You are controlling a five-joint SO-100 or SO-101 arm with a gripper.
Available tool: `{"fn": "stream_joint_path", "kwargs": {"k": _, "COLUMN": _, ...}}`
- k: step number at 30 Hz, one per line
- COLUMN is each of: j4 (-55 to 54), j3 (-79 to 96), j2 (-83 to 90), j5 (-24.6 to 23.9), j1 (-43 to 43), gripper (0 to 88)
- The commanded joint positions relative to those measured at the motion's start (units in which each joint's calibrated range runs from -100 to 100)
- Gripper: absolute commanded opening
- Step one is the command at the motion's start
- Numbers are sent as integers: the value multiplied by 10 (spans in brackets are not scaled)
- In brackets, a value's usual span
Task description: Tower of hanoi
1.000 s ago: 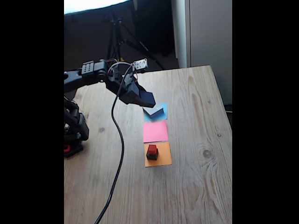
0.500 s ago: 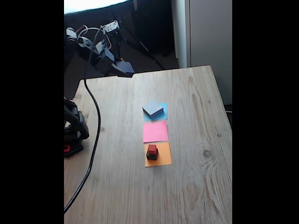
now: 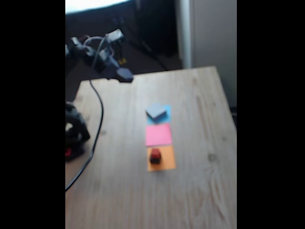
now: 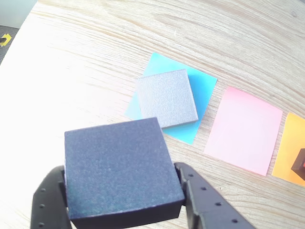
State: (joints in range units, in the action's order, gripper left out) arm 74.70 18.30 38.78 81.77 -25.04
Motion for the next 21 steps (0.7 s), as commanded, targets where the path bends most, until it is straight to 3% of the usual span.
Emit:
{"fn": "stream_joint_path", "kwargs": {"k": 1, "j4": -110, "j3": 78, "j2": 27, "j5": 54, "j1": 1, "gripper": 154}}
{"fn": "stream_joint_path", "kwargs": {"k": 8, "j4": -299, "j3": 234, "j2": 19, "j5": 127, "j1": 8, "gripper": 154}}
{"fn": "stream_joint_path", "kwargs": {"k": 21, "j4": -581, "j3": 375, "j2": -79, "j5": 182, "j1": 28, "gripper": 153}}
